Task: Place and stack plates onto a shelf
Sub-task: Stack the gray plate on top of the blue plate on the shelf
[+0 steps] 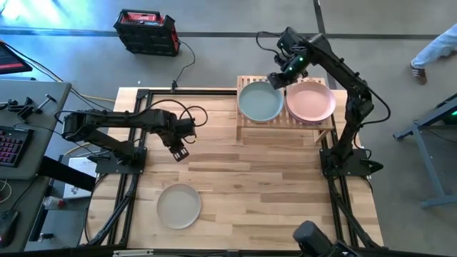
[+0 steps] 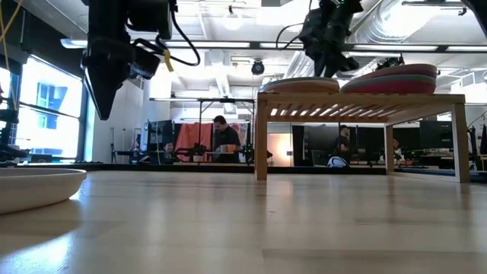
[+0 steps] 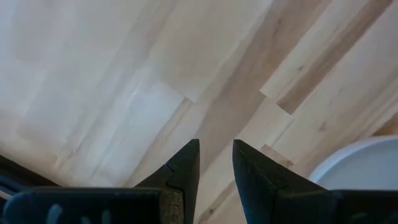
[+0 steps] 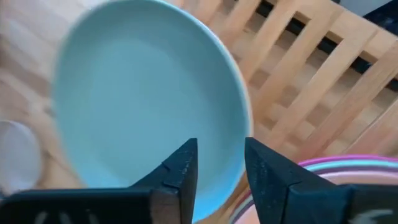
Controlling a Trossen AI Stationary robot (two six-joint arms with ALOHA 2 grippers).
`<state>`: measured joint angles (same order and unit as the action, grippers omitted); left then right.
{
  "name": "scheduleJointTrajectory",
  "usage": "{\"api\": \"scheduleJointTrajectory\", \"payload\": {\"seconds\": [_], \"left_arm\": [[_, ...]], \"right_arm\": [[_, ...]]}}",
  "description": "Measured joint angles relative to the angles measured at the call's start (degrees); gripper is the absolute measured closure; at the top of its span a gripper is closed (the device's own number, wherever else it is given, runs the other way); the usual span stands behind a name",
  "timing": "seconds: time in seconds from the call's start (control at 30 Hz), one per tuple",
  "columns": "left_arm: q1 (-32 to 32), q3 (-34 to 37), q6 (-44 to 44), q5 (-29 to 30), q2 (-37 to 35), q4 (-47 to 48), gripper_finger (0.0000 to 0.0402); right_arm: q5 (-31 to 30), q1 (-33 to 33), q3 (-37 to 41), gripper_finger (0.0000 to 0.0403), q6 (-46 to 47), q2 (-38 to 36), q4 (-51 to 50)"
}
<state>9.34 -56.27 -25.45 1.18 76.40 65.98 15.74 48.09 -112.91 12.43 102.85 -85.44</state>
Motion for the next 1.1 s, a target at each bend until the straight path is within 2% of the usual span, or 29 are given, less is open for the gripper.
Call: {"api": "scheduleJointTrajectory", "payload": {"seconds": [0.2,0.33,0.57,0.9,1.1], "left_arm": [[-3.0,0.0,-2.9,-3.4,0.0,0.4,0.0316],[-6.2,0.0,-4.5,-5.7,0.0,0.4,0.0316],[-13.2,0.7,-6.8,-5.9,0.0,-0.6,0.0316],[-23.5,7.1,-13.5,-6.0,0.0,-6.7,0.0316],[-27.6,10.9,-16.6,-6.0,0.0,-11.4,0.0316]], "right_arm": [[5.7,-0.9,-5.8,0.0292,2.5,-0.1,-0.8],[5.8,-3.7,-10.7,0.0292,4.2,-0.1,-1.0],[5.7,-10.3,-17.3,0.0292,7.6,-0.1,-1.0],[2.9,-20.0,-19.2,0.0292,13.1,-0.1,-1.1],[-1.8,-25.2,-19.2,0.0292,17.1,-0.1,-1.1]]}}
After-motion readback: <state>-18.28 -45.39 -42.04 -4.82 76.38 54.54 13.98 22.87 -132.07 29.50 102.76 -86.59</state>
